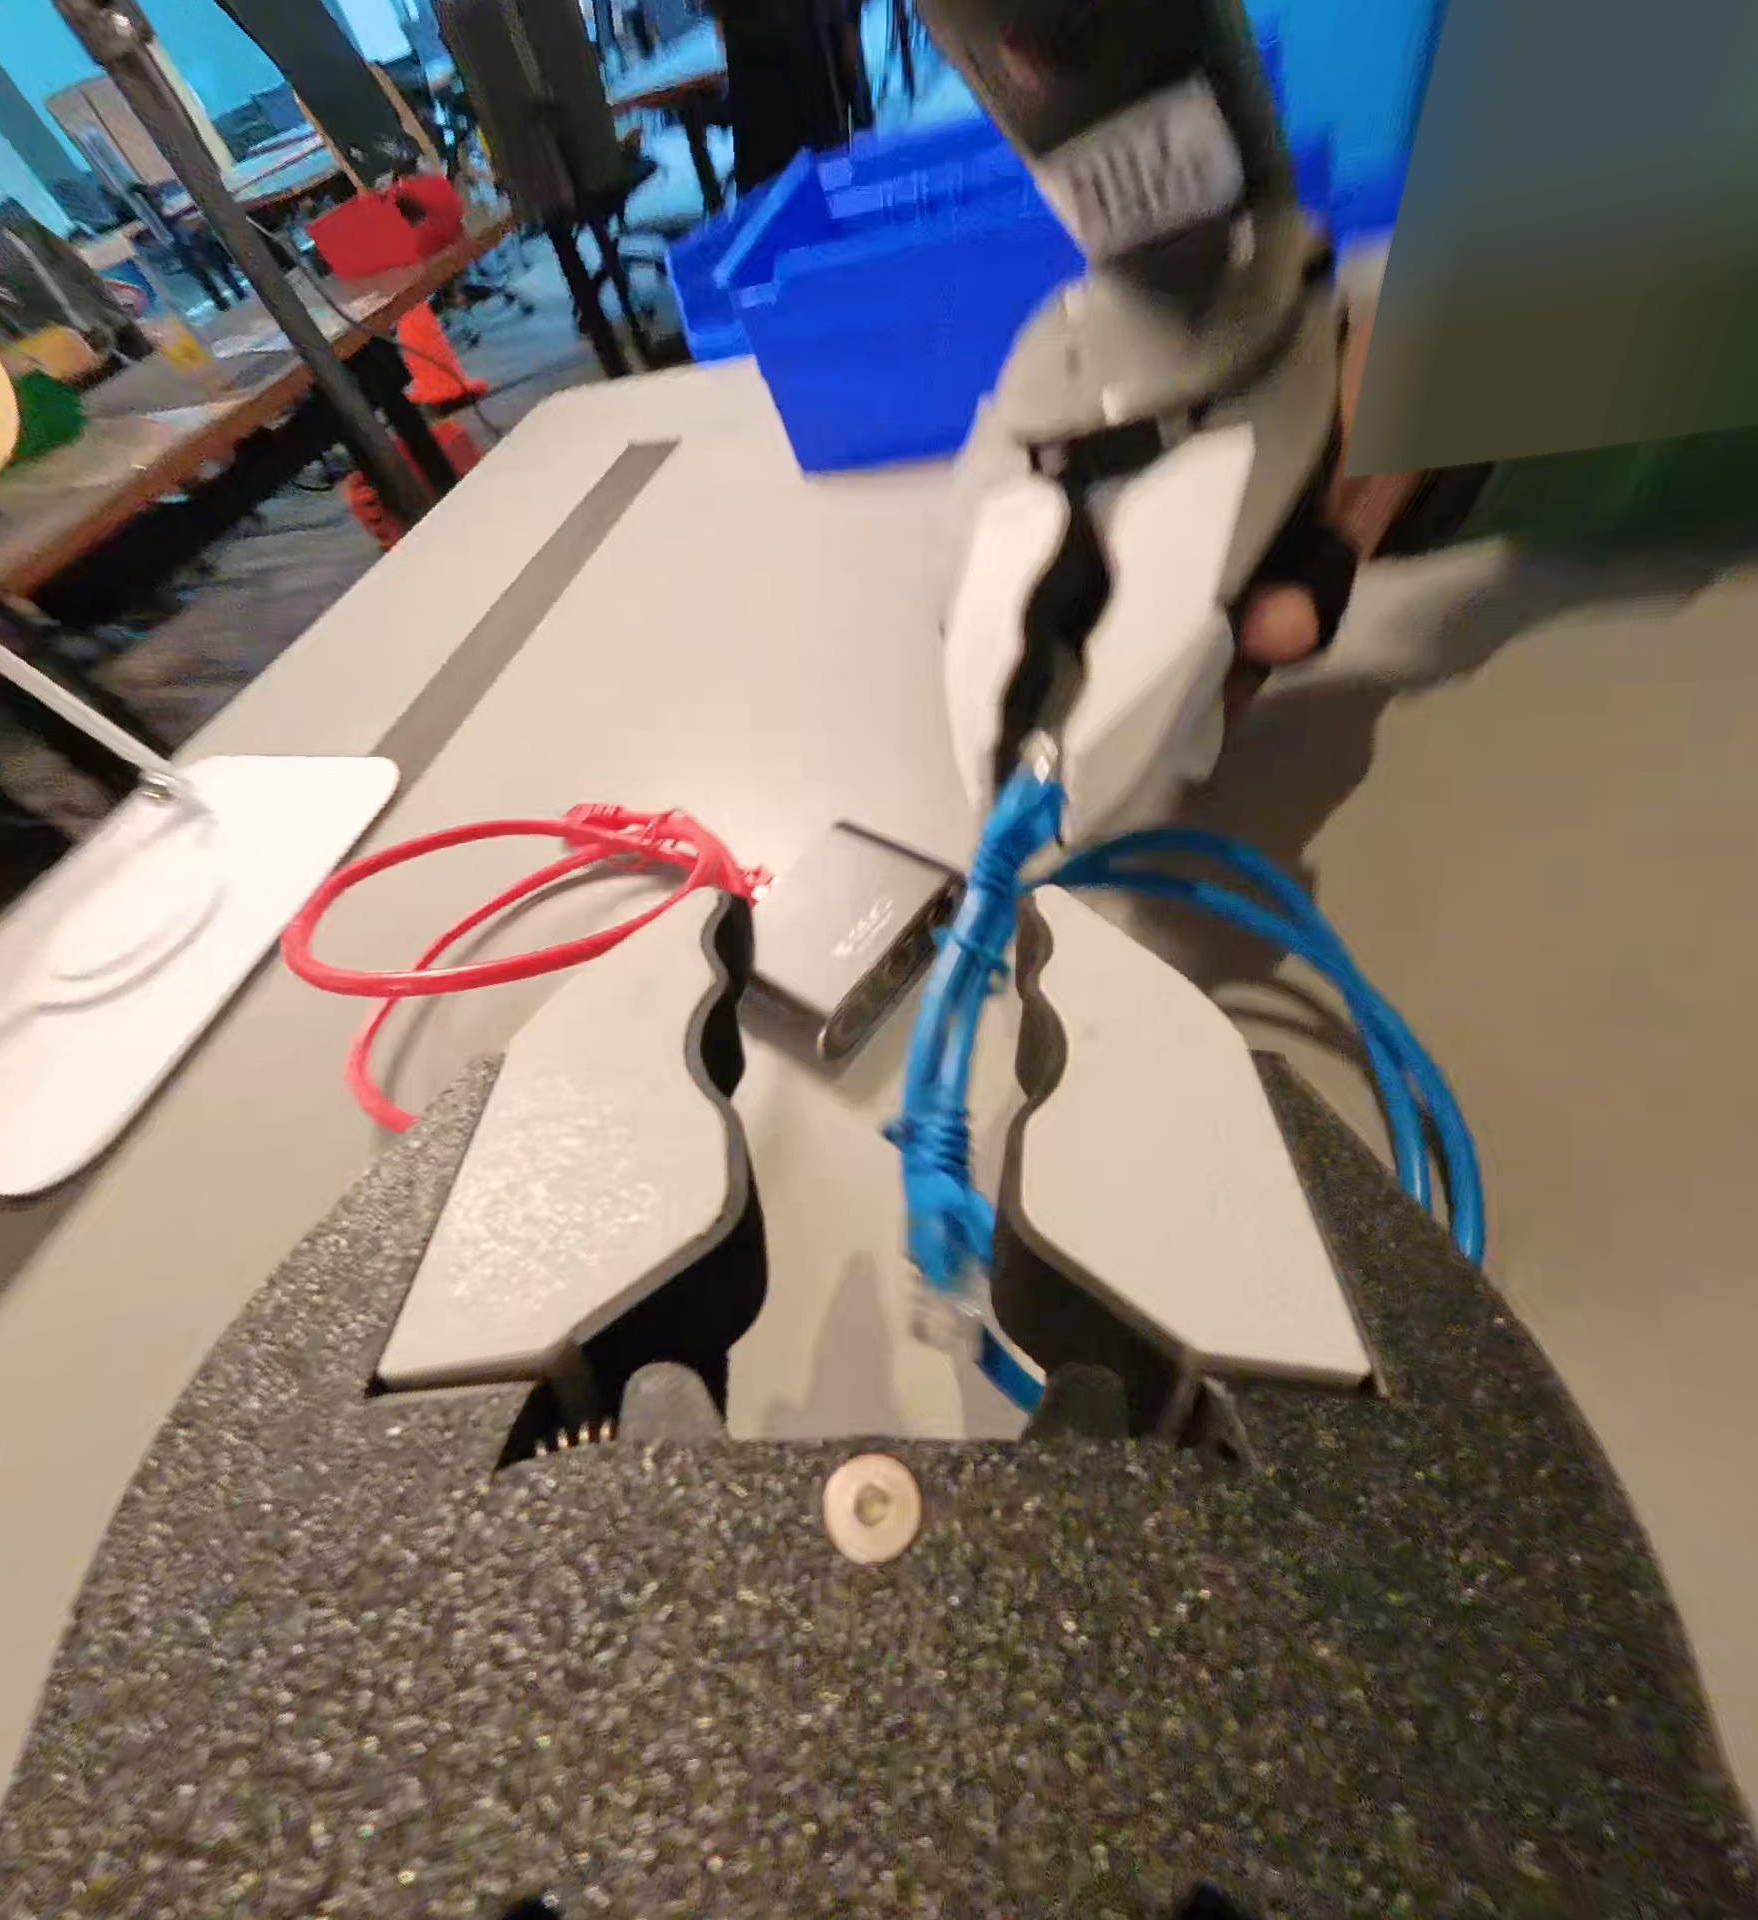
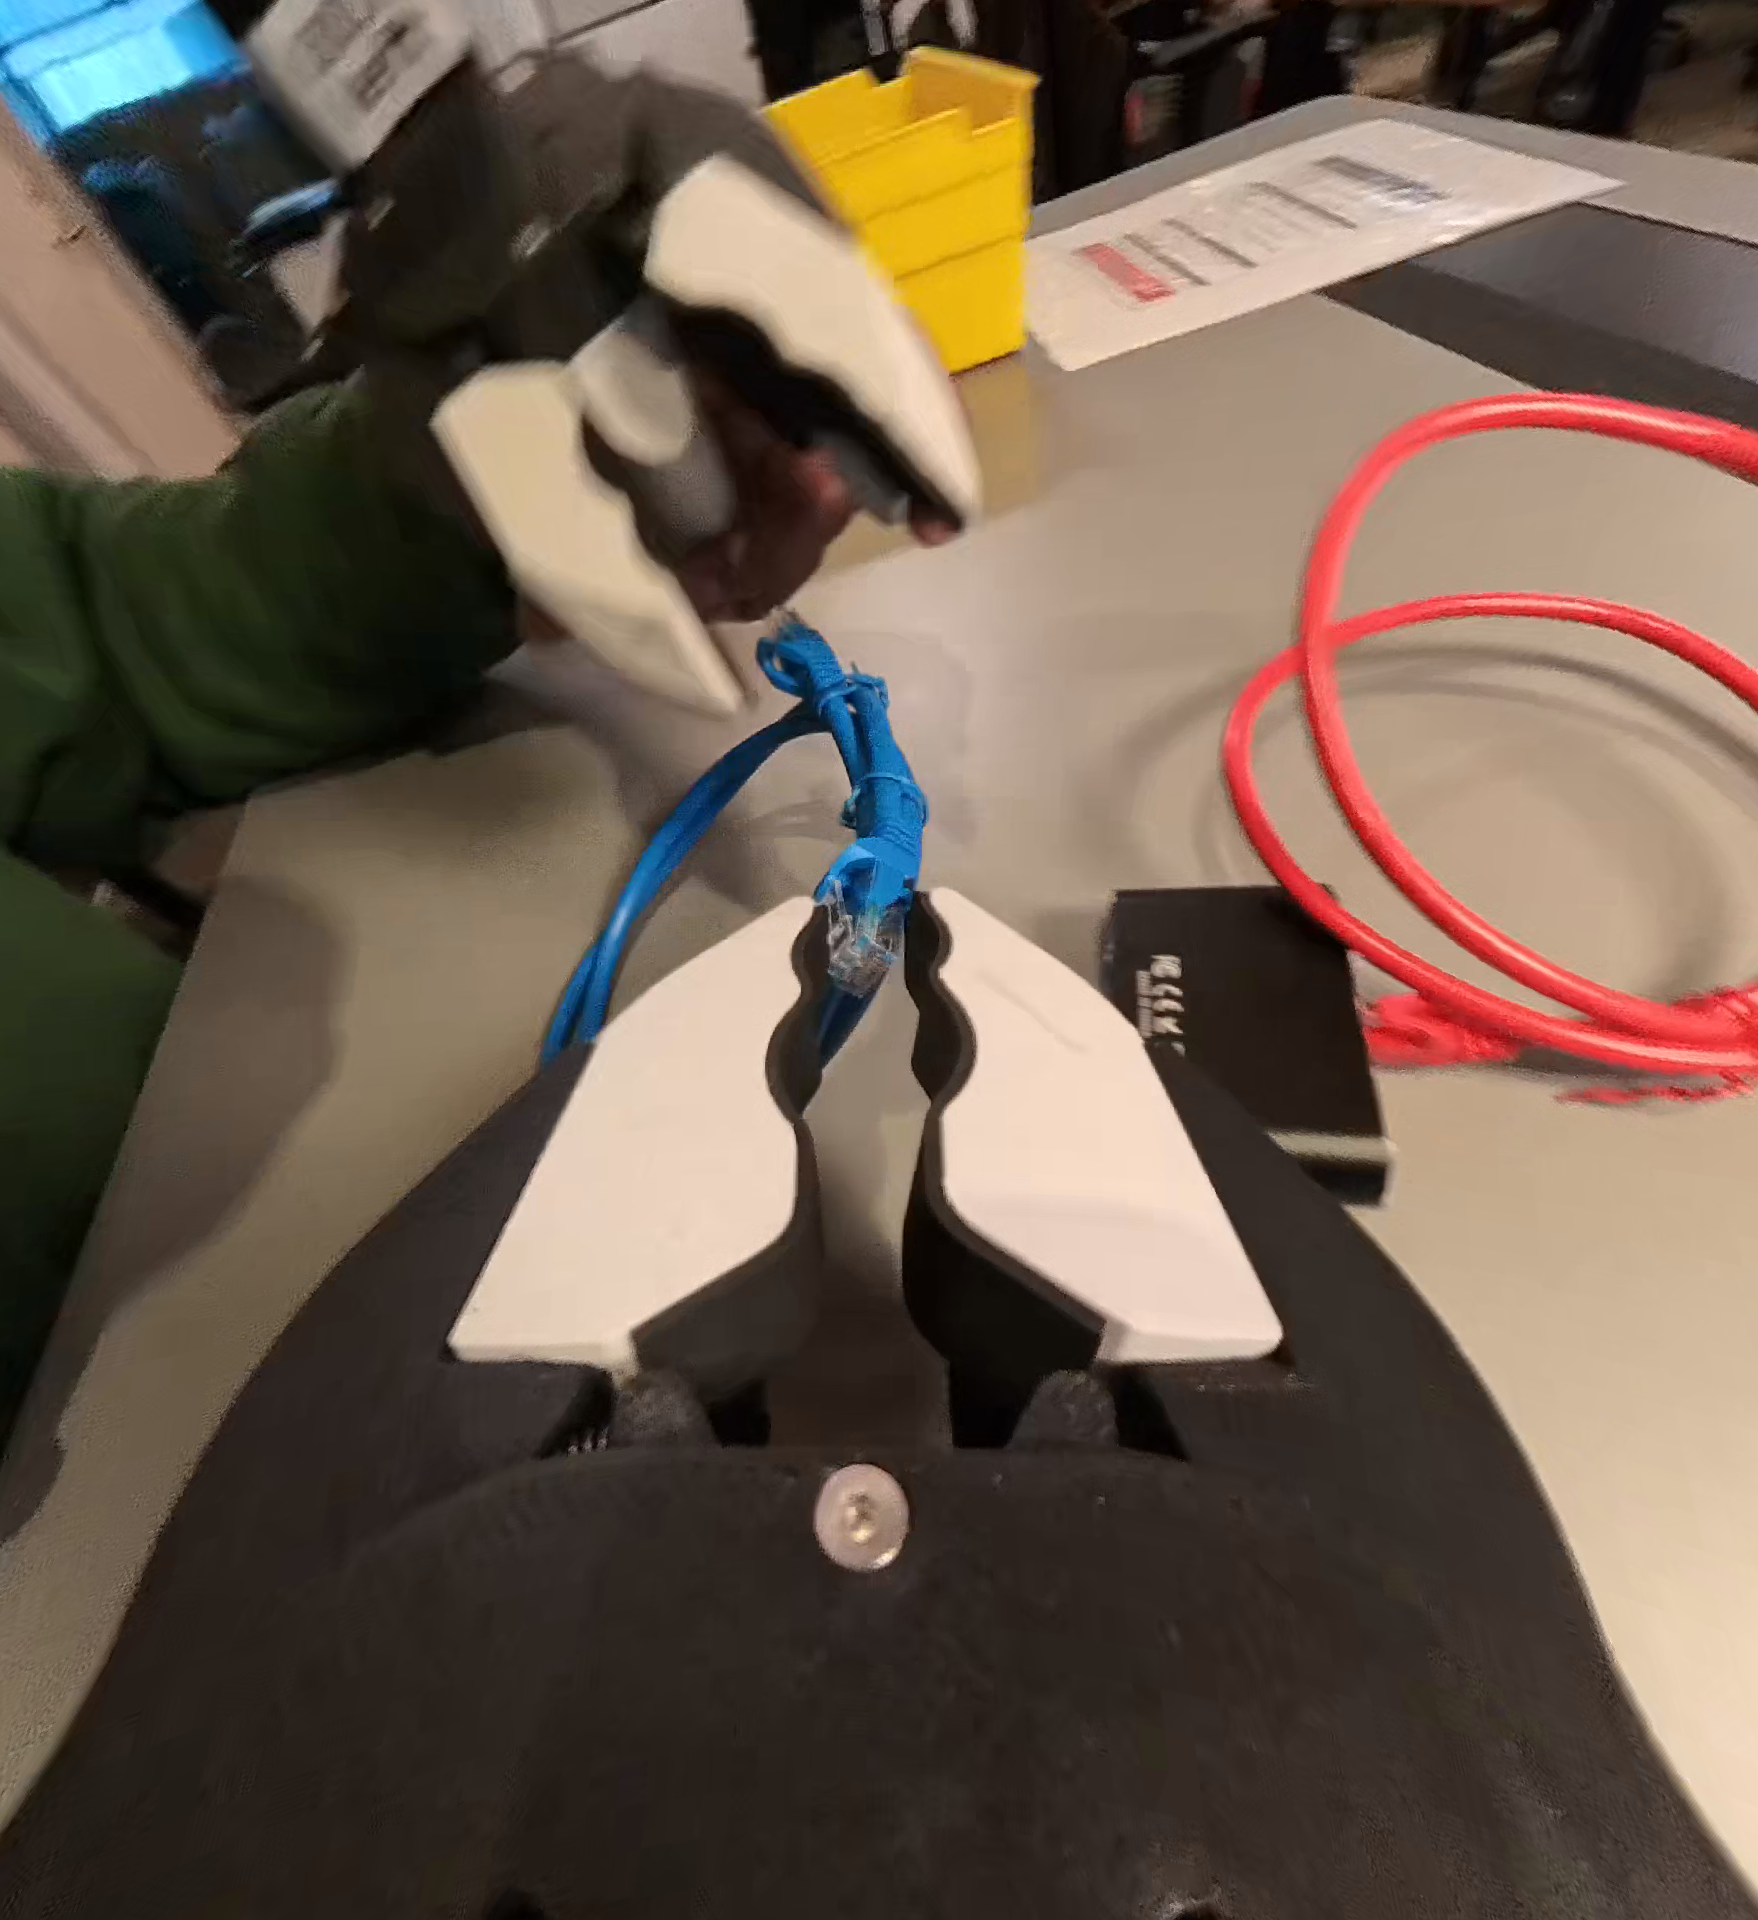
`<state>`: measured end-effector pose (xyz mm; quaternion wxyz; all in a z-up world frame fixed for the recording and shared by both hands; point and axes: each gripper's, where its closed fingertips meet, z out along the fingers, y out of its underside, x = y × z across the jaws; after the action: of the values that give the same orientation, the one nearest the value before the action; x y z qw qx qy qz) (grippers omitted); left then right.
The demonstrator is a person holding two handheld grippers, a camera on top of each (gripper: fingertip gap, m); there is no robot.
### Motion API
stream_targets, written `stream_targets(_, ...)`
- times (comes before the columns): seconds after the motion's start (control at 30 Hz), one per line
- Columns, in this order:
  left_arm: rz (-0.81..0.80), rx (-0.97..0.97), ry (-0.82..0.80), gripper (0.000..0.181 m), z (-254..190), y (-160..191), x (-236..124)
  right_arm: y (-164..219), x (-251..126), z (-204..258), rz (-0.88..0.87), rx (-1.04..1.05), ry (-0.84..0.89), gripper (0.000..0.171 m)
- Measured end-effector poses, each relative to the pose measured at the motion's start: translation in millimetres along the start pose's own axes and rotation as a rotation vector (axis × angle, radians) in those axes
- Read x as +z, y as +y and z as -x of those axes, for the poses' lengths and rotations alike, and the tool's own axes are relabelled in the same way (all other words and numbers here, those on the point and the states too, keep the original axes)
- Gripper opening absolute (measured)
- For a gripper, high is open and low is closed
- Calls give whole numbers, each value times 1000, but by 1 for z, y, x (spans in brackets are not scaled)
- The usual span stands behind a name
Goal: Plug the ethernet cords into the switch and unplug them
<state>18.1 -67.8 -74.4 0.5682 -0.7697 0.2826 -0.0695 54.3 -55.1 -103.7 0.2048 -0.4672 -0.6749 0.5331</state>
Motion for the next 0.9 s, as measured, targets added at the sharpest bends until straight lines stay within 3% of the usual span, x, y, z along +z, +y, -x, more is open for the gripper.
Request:
stream_targets(0.1,-86,-189,155,49,-11,-6,-5,8,7,21,43,-110,-64,14)
stream_targets(0.2,-19,-300,315,47,-38,8,6,8,12,30,45,-206,-59,14)
stream_targets(0.3,48,-348,381,35,-52,19,16,4,10,32,18,-258,-47,14)
stream_targets(0.37,22,-356,409,18,-57,17,17,6,10,28,23,-279,-32,13)
stream_targets(0.67,69,-391,358,11,-48,30,25,13,9,14,33,-259,4,15)
stream_targets(0.9,162,-371,126,11,-4,46,12,26,-18,-56,149,-148,261,53)
